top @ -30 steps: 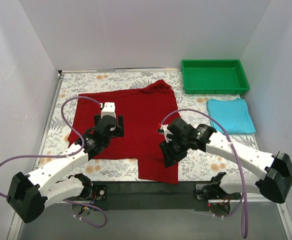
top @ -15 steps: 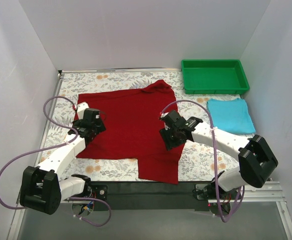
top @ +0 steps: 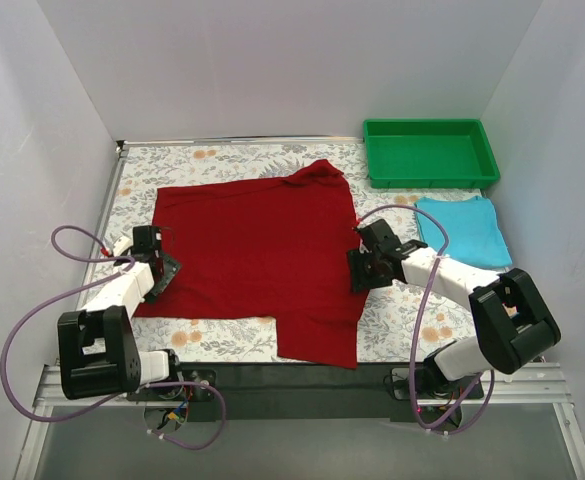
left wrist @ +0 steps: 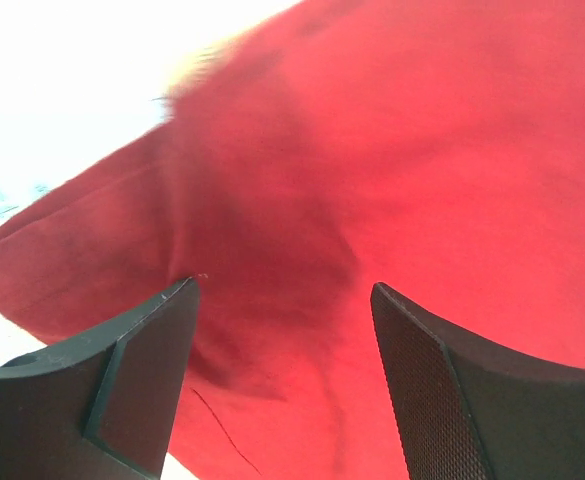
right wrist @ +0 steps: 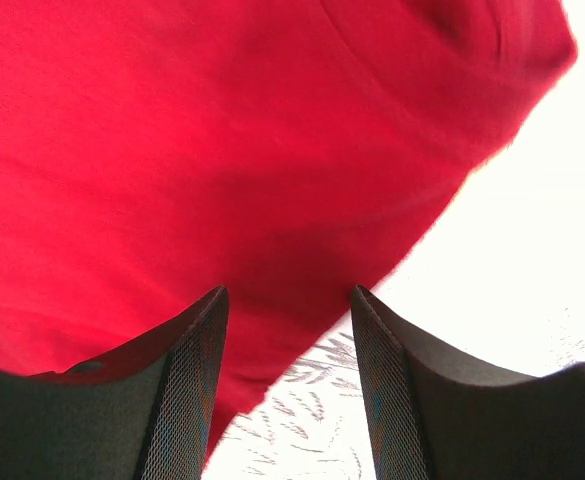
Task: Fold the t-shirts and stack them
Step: Flatten the tshirt out
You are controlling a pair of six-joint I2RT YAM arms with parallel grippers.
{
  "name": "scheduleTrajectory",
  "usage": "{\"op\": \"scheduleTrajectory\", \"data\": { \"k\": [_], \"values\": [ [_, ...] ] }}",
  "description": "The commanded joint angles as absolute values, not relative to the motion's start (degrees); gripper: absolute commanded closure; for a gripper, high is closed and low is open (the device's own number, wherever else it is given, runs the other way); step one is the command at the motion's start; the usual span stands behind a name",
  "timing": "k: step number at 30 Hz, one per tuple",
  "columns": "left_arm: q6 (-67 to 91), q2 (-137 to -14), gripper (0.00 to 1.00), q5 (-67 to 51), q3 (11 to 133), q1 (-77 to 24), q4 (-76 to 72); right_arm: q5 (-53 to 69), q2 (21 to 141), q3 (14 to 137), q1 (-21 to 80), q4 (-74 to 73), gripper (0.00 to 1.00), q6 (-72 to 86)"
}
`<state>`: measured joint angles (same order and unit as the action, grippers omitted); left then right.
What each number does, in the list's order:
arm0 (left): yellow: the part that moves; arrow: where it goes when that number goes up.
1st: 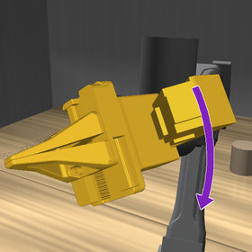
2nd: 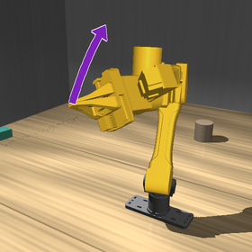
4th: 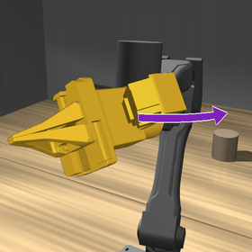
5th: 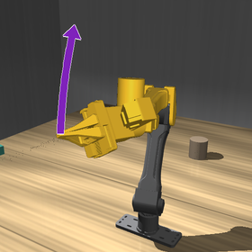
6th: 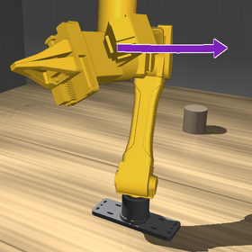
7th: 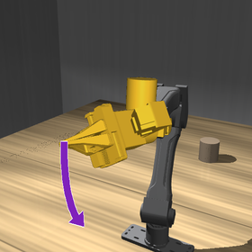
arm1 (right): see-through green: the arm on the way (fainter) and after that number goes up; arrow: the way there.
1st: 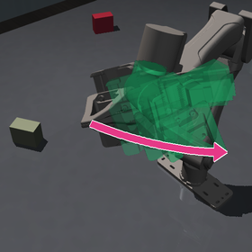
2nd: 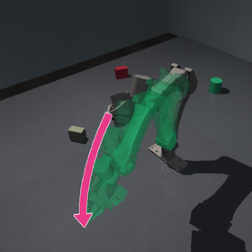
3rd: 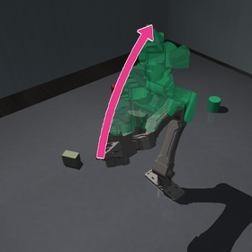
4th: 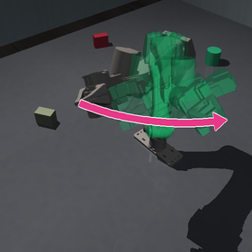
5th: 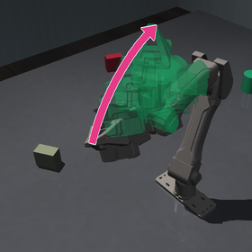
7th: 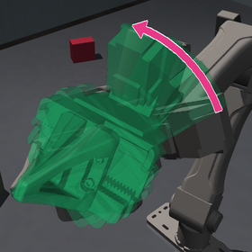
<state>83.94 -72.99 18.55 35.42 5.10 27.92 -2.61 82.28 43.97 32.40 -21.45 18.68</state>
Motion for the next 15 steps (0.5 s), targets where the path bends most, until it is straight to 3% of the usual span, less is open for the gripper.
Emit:
{"op": "scheduleTrajectory", "data": {
  "k": [1, 15],
  "values": [
    [89.1, -73.6, 0.36, 17.5, 34.3, 8.7, 30.6, 1.7, 80.4, 40.4, 30.2, -17.2, 0.5, 19.8],
    [93.3, -62.3, 0.37, 17.1, 33.3, 15.6, 38.9, 7.6, 70.6, 30.3, 22.2, -22.4, 0.5, 20.9]
  ]
}}
